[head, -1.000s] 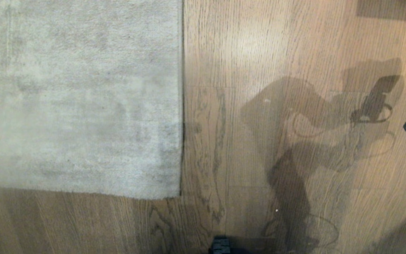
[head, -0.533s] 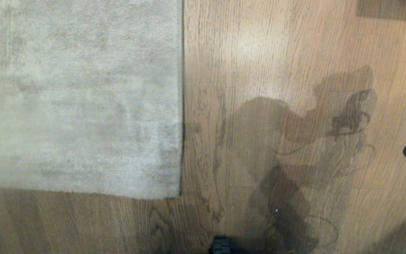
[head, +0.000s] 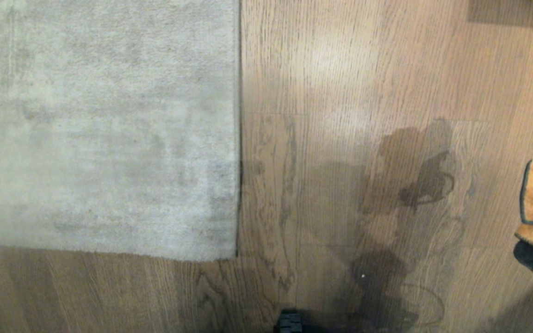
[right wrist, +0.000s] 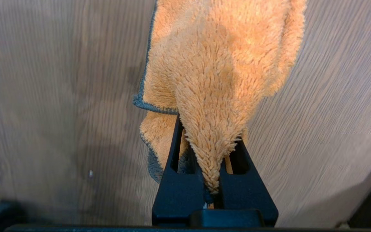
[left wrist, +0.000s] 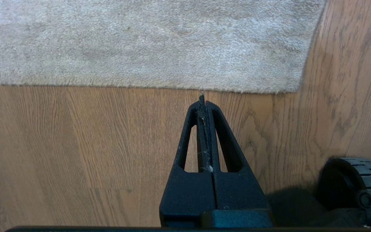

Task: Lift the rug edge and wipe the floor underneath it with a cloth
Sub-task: Lift up the carpet

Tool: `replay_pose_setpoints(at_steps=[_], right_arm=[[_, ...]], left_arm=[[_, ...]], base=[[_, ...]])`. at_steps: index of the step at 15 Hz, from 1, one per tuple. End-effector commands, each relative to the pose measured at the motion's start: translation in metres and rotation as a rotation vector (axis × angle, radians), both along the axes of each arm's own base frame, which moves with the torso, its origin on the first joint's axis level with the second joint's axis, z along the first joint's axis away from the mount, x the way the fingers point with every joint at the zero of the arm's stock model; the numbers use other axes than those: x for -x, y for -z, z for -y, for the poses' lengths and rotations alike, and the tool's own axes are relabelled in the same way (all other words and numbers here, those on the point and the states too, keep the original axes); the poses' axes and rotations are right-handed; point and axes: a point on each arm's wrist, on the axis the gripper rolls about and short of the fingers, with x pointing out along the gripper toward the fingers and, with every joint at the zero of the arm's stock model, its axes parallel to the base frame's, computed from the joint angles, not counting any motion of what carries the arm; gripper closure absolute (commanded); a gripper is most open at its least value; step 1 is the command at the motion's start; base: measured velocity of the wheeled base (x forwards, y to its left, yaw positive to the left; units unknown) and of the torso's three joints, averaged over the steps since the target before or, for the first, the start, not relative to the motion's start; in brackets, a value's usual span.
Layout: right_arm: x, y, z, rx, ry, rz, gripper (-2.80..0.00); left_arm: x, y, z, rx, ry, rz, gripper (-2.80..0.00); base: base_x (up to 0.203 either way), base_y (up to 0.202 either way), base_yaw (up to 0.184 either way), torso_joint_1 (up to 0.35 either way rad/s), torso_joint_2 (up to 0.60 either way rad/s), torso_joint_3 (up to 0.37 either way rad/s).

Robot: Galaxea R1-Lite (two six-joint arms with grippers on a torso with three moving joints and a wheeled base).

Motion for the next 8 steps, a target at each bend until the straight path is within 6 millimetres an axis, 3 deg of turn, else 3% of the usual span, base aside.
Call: replay_pose_setpoints(at_steps=[1,8], right_arm=[[0.019,0.015,-0.008,0.013,-0.022,0.022,0.0],[0.06,0.057,-0.015,0.048,-0.058,-0.011,0.0]], left_arm=[[0.0,0.0,0.0,0.0,-0.001,0.0,0.0],[0.0,0.0,0.0,0.0,-0.001,0.0,0.0]], base=[[0.0,0.0,0.0,0.0,0.0,0.0],[0.0,0.0,0.0,0.0,0.0,0.0]])
